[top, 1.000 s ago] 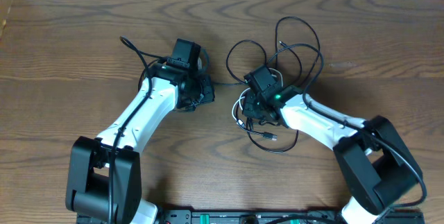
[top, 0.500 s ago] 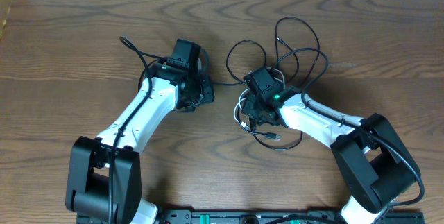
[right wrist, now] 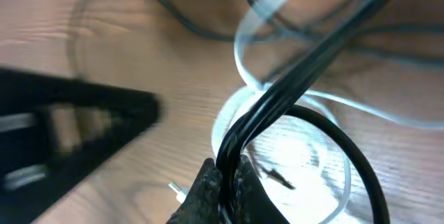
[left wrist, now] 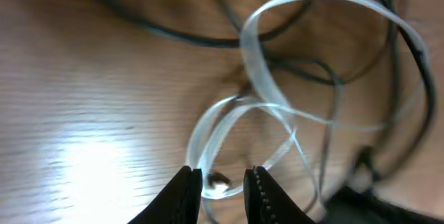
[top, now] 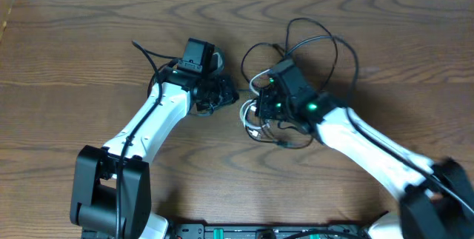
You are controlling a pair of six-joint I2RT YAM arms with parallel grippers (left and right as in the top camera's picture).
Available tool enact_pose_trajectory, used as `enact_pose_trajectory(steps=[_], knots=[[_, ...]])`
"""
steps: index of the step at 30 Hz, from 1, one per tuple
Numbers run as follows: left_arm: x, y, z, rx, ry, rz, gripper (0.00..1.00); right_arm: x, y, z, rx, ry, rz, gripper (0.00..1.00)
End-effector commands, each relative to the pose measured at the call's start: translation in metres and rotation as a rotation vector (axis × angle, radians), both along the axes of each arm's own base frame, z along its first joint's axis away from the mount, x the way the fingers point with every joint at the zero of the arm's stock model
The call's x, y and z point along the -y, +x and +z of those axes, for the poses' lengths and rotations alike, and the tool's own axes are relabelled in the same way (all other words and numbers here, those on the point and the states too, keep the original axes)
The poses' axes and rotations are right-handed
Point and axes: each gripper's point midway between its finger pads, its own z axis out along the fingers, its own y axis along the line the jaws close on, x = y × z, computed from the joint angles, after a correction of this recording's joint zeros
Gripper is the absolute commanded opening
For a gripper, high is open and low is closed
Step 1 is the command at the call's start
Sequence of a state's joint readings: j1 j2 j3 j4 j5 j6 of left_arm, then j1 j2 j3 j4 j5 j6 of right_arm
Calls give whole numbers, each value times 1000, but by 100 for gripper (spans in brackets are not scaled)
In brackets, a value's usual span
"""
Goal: Untangle cables
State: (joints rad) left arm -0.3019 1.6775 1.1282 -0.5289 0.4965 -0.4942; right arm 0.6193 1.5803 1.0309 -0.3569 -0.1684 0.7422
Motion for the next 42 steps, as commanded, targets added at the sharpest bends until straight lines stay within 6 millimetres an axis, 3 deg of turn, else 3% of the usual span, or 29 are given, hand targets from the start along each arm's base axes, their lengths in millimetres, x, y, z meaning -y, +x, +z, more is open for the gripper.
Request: enact_pose_trajectory(steps=[1,5,10,13,17,18,22,25,29,38,42], knots=[[14,-4,9,-17,-92,-40,25,3,3,23,138,-48,116,1],[25,-5,18,-12,-171,-75,25,3,0,24,135,-45,126,1],[55,-7,51,32,-389,-188,25,-4,-2,27,131,-11,146,1],[61,-5,61,64,-438,-218,25,-3,-3,26,130,-16,153,1],[60,-5,61,67,-434,-217,24,66,-2,-6,1,-250,-160,18],[60,-4,60,68,-431,-215,24,73,-6,-9,-19,-276,-154,17],[56,0,54,75,-388,-189,22,69,-20,-15,-29,-305,72,24],[53,2,51,79,-364,-176,22,77,-24,-18,-65,-321,41,28],[49,3,41,77,-297,-150,22,70,-21,-16,-57,-284,45,33],[61,-15,11,72,-98,-167,22,64,-28,-26,-128,-253,-12,33],[56,-22,-8,71,51,-157,22,63,-37,-36,-175,-274,-3,32]])
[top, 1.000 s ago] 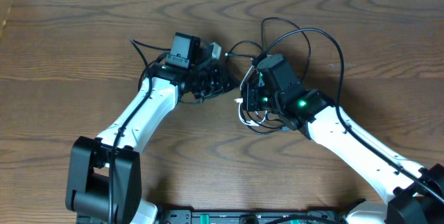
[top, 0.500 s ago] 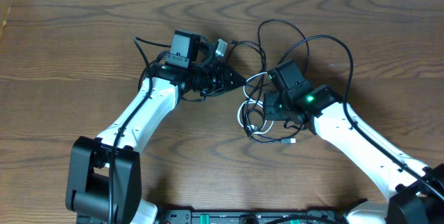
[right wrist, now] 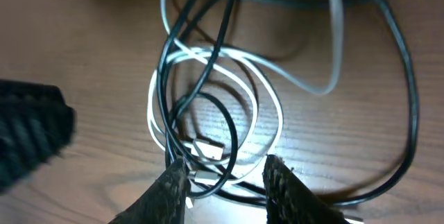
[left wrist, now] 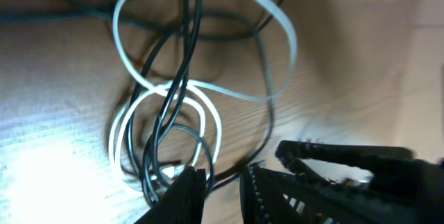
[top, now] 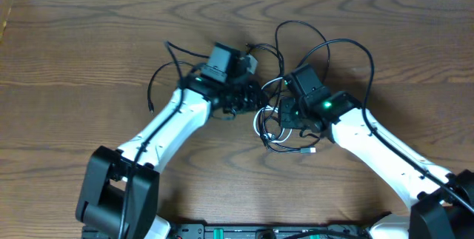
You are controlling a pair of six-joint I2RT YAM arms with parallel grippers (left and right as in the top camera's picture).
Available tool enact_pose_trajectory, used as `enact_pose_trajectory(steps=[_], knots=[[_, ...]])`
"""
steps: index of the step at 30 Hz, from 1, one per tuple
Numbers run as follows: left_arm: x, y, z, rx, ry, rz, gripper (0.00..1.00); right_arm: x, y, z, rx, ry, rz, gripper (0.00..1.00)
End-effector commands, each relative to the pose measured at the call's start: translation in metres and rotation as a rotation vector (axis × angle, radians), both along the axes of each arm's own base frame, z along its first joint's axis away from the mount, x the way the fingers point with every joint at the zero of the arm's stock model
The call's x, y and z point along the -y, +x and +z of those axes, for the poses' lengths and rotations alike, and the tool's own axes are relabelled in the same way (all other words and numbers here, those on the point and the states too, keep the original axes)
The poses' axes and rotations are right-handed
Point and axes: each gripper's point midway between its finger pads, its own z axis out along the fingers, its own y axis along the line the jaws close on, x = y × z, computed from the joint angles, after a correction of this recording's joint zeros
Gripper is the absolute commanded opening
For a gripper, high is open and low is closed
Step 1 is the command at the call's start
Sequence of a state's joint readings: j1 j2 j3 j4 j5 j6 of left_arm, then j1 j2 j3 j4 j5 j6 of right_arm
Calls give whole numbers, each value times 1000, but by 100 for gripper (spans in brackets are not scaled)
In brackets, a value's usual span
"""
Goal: Untangle cables
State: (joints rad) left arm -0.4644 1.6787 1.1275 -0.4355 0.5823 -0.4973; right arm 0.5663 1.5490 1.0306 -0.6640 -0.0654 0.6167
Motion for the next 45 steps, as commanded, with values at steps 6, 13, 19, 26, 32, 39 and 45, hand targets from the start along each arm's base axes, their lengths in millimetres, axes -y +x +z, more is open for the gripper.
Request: enact_pose_trajectory(steps=[6,13,19,26,32,39,45], knots=[[-26,0,-47,35,312,59,22,2,-16,-28,-142,-27,-116,31],[-28,-7,-66,-15,348,44,22,3,-19,-44,-209,-28,-243,31],[-24,-15,-73,-59,334,23,22,-3,-16,-53,-238,6,-289,31],[-11,-25,-68,-104,254,-14,23,-5,-16,-58,-268,25,-359,31],[-9,-26,-67,-138,238,24,22,1,-16,-60,-276,21,-398,25],[-8,-28,-67,-186,231,93,22,6,-26,-80,-321,-2,-422,24],[-7,-30,-72,-156,284,91,22,-2,-29,-85,-339,49,-414,24]])
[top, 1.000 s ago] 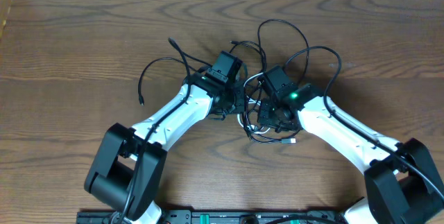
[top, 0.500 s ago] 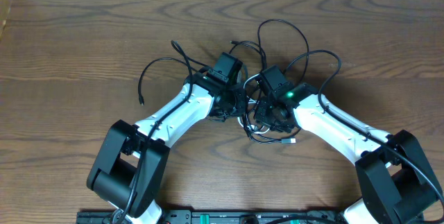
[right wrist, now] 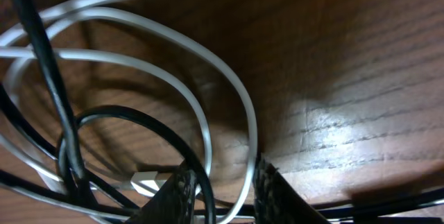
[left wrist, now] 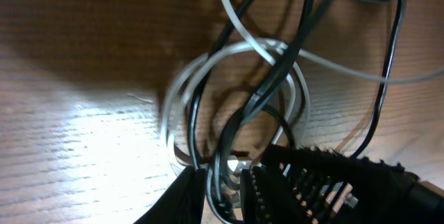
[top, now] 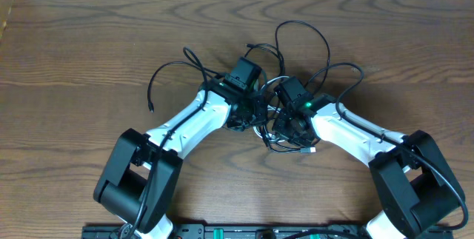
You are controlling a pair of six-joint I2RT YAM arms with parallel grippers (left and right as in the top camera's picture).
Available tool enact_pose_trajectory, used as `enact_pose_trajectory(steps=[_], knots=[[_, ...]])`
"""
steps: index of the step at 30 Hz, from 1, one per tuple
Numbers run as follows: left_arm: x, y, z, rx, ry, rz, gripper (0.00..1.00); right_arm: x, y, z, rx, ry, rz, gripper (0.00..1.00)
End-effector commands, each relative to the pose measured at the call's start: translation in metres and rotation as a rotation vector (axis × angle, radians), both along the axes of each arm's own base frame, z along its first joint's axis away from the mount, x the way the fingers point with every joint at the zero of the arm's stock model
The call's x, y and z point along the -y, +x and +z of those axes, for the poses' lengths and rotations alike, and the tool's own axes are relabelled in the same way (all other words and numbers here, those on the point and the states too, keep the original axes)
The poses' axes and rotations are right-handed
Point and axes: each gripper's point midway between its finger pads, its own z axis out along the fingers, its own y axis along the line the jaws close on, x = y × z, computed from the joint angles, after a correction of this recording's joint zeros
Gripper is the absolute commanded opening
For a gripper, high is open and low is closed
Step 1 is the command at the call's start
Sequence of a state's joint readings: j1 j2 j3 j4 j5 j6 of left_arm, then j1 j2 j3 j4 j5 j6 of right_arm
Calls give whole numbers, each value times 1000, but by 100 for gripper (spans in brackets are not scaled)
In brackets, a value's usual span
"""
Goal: Untangle cables
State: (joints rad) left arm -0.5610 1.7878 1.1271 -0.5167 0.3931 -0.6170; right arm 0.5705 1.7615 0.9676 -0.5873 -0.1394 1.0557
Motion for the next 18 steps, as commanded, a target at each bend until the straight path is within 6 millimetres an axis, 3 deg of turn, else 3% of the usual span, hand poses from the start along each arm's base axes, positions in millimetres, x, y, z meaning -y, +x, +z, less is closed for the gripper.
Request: enact_pose_trajectory(steps=[1,4,10,18], knots=[[-2,-6,-13,-6,57,-5,22,0,-5,-4,-29,16,-23,22],[3,-11,-17,-2,65,-40,22,3,-4,-5,-32,14,-30,12],[3,-16,-30,-15,105,-60,22,9,1,-5,-31,14,-53,4],[7,-14,-36,-18,94,-63,22,14,4,-4,-31,20,-55,9]])
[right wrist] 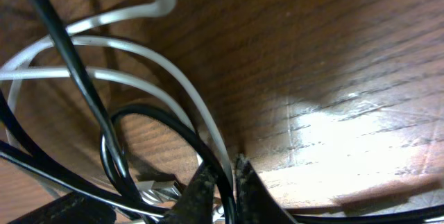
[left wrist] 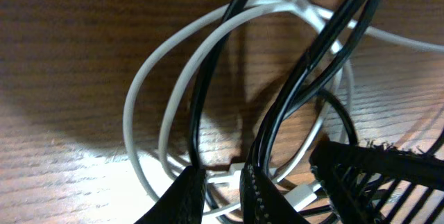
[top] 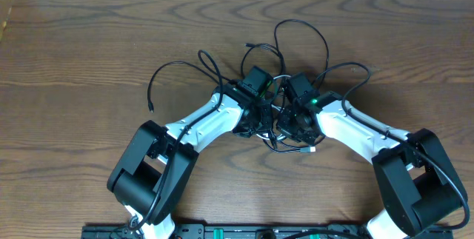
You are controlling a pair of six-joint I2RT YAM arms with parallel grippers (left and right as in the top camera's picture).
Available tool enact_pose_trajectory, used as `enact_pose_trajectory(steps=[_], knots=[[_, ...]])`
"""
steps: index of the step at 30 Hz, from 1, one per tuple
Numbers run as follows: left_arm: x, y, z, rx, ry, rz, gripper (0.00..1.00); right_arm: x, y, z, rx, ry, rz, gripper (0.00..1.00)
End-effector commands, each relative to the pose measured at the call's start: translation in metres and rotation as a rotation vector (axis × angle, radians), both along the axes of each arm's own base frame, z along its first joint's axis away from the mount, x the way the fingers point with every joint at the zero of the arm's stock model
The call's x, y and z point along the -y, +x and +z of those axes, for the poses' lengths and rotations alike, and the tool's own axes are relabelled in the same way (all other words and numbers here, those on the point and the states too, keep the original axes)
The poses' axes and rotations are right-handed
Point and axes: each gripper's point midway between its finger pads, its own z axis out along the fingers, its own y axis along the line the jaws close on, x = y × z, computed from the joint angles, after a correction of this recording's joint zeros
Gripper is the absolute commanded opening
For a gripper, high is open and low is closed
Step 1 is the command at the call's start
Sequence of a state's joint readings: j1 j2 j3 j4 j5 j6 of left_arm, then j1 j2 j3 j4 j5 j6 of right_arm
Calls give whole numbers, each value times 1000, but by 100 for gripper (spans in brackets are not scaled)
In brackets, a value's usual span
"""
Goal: Untangle cables
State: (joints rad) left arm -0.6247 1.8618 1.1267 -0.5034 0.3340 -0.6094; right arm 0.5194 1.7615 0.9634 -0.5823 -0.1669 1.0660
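A tangle of black cables and a white cable lies mid-table. Both grippers are down in its core. My left gripper is open, low over the wood. One black strand runs by its left finger, a black bundle by its right, white loops and a white plug beneath. My right gripper is shut on a black cable, with a white strand pressed beside it.
The wooden table stretches wide on both sides. A black loop trails left of the pile, and more loops arch toward the far side. The arms' base rail lines the near edge.
My right gripper's fingers stood apart over the white loop and are now shut on a black cable. My left gripper sits lower and closer in the pile, its gap unchanged.
At first my right gripper was shut on a black bundle while the left stood left of the pile. Then the right was open above the loops and the left had come nearer. Later both were open inside the tangle, and now the right holds a black cable.
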Motion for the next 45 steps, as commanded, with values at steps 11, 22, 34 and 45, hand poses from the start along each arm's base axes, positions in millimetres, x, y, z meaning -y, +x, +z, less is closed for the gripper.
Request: enact_pose_trajectory(steps=[11,22,34,45], knots=[[14,-1,0,-7,-78,-31,22,3,-3,-4,-17,-1,1,8],[3,7,-5,37,-6,-10,15,3,-3,-4,-18,0,2,7],[21,9,-1,83,-44,-36,22,2,-4,-4,-23,9,4,6],[16,5,-24,32,-1,-11,22,2,-6,-4,-29,5,3,5]])
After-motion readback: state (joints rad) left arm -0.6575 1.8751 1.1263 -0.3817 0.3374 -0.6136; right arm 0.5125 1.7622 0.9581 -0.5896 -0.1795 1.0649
